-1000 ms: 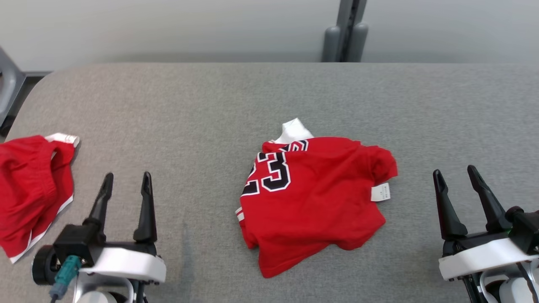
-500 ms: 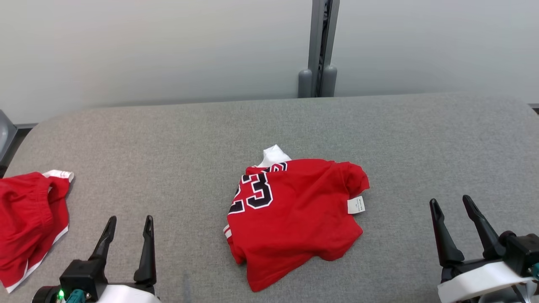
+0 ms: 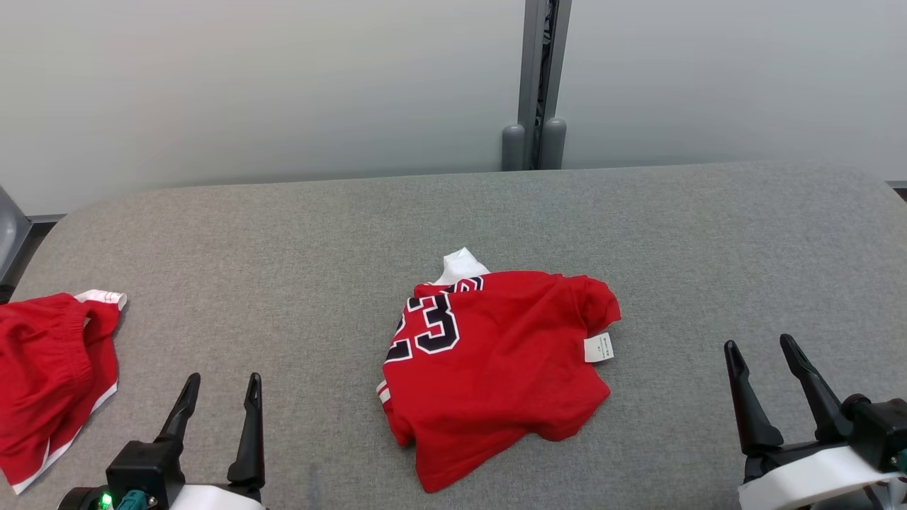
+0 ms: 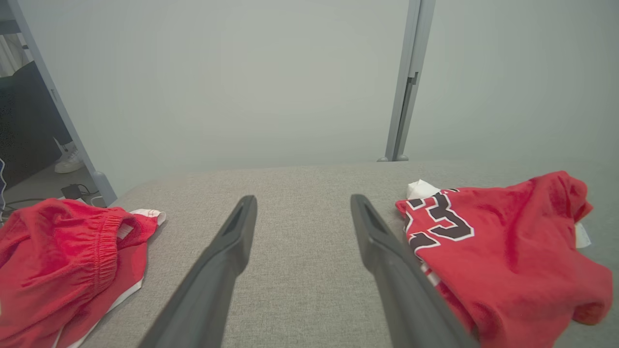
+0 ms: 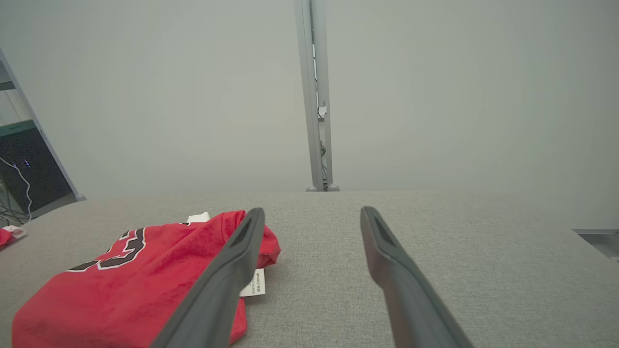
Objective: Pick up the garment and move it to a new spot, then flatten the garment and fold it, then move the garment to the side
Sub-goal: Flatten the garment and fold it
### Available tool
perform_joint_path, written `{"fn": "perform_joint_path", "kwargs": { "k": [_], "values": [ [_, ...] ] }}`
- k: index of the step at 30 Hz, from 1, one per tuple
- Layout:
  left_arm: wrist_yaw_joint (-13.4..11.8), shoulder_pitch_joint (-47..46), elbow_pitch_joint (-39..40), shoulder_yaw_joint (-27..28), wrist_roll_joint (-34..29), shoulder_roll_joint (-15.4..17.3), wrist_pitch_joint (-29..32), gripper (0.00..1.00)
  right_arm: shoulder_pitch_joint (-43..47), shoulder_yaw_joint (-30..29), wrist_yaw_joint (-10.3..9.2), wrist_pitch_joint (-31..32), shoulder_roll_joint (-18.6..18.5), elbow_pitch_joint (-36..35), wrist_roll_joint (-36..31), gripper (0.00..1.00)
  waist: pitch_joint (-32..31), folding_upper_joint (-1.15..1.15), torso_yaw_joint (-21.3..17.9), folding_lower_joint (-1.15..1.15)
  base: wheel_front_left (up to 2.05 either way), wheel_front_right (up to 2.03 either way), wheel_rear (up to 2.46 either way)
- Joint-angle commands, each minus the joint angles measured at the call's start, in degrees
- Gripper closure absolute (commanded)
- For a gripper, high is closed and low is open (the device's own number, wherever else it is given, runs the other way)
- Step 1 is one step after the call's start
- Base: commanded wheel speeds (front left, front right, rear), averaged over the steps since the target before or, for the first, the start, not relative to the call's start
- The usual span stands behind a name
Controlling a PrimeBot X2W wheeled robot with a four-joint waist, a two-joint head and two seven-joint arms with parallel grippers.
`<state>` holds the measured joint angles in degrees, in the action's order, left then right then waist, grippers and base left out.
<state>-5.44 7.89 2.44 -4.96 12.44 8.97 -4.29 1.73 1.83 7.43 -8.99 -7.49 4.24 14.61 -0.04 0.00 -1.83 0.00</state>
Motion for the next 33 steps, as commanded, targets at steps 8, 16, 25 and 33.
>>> {"fn": "perform_joint_path", "kwargs": {
  "k": [8, 16, 25, 33],
  "values": [
    [-0.5, -1.4, -0.4, -0.2, 0.1, 0.6, -0.5, 0.0, 0.2, -0.4, 0.11, 0.1, 0.0, -0.6, 0.4, 0.0, 0.7, 0.0, 0.2, 0.0, 0.0, 0.0, 0.0],
    [-0.6, -1.8, -0.2, -0.5, 0.3, 0.6, -0.7, 0.0, -0.1, -0.6, 0.11, -0.1, 0.0, -0.7, 0.5, 0.0, 1.6, 0.0, 0.6, 0.0, 0.0, 0.0, 0.0],
    [-0.4, -5.0, 0.0, -1.5, 0.2, 0.2, -1.6, 0.0, -2.1, 4.3, 0.11, 0.9, -1.5, -0.8, 0.1, 0.0, 6.0, 0.0, 2.9, 0.0, 0.0, 0.0, 0.0],
    [0.0, -9.3, -1.7, -3.1, 0.1, -1.0, -3.2, 0.0, -4.4, 13.4, 0.11, 1.9, -3.7, 2.7, 1.8, 0.0, 10.5, 0.0, 5.2, 0.0, 0.0, 0.0, 0.0]
  ]
}}
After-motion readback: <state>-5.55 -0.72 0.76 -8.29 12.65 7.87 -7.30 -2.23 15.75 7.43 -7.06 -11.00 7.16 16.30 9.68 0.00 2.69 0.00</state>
